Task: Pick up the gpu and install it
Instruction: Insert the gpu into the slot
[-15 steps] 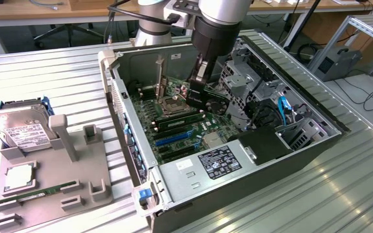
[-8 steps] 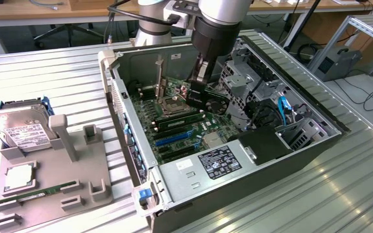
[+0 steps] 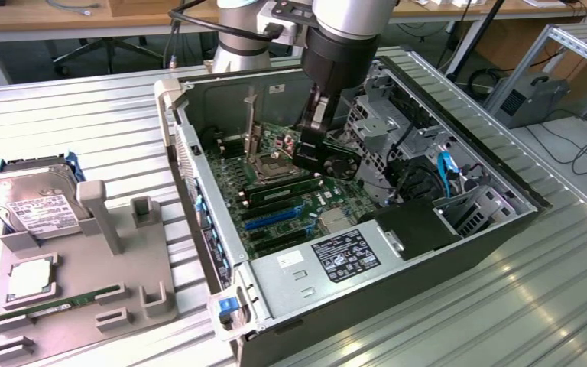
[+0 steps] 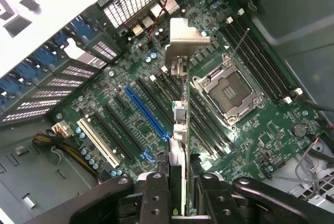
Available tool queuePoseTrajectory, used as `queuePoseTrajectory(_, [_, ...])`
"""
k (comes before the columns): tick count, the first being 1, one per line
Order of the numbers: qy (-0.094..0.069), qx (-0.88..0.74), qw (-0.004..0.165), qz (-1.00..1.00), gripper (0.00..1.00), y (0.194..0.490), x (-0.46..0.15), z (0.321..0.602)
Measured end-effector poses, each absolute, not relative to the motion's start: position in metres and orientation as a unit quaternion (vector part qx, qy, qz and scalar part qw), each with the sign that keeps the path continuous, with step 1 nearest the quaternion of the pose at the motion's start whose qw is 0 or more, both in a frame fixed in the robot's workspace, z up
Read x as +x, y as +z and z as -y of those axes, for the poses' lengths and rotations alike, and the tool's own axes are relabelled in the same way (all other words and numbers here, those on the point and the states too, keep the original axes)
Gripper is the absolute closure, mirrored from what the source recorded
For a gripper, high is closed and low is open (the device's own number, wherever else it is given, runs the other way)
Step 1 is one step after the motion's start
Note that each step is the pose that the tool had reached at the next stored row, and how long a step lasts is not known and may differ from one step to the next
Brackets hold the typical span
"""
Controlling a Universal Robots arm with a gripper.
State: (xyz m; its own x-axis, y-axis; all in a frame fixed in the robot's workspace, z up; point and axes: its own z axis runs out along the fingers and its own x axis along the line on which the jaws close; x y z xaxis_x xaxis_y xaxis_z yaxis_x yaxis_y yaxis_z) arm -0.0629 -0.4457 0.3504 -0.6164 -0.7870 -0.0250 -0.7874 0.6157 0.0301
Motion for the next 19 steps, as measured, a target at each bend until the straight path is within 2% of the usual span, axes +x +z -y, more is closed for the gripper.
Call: queuePoseTrajectory(19, [0.019, -0.461, 0.004, -0.887, 0.74, 0.35, -0.0629, 0.4457])
